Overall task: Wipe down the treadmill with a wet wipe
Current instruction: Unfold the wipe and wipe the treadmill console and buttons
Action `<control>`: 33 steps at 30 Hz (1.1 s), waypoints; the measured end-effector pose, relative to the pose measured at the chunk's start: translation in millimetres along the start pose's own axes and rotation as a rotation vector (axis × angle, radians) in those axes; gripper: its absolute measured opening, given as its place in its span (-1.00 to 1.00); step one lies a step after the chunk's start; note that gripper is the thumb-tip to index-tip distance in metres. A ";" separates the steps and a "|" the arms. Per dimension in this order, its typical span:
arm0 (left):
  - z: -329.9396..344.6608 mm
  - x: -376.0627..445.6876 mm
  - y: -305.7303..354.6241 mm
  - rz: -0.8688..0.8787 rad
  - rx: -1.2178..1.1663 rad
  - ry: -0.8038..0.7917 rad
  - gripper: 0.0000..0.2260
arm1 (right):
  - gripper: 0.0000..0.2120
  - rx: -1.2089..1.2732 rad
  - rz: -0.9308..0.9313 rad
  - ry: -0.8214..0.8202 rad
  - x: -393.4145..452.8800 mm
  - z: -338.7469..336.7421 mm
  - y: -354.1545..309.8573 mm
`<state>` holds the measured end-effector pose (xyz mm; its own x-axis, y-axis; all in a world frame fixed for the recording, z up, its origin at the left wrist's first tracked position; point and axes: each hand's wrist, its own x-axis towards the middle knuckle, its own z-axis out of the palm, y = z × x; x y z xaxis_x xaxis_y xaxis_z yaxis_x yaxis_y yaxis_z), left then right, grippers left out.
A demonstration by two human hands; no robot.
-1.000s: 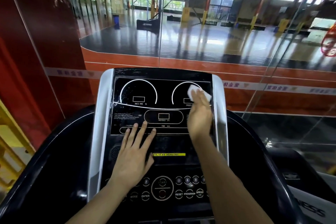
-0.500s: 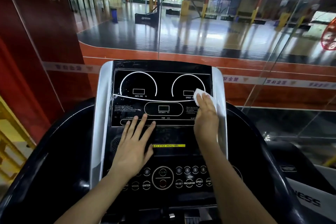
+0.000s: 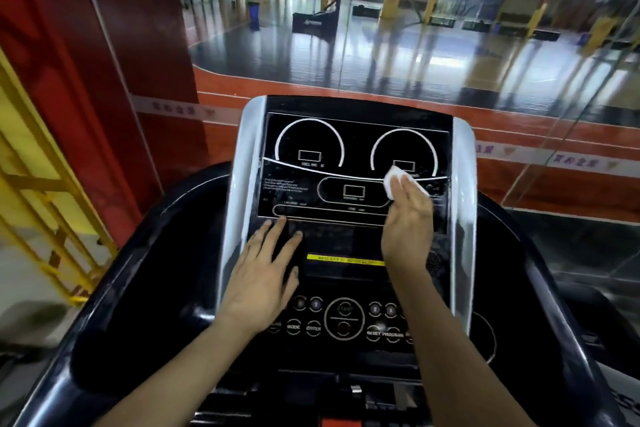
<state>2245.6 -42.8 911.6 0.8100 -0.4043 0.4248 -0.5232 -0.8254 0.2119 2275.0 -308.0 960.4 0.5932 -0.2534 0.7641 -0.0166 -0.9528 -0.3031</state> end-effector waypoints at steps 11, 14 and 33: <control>-21.3 -56.6 -41.5 -0.169 0.024 -0.002 -0.36 | -0.44 0.135 -0.420 -0.394 -34.7 45.2 -150.8; -16.4 -72.8 -46.1 -0.207 0.011 -0.052 -0.32 | -0.35 0.078 -0.621 -0.402 -38.5 40.9 -135.0; -25.1 -94.7 -40.3 -0.323 -0.143 -0.181 -0.29 | -0.65 0.304 -0.306 -0.387 6.6 51.6 -186.8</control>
<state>2183.3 38.6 884.9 0.9658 -0.2060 0.1573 -0.2551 -0.8634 0.4352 2323.6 -123.1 992.8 0.7868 0.1606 0.5960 0.4005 -0.8676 -0.2949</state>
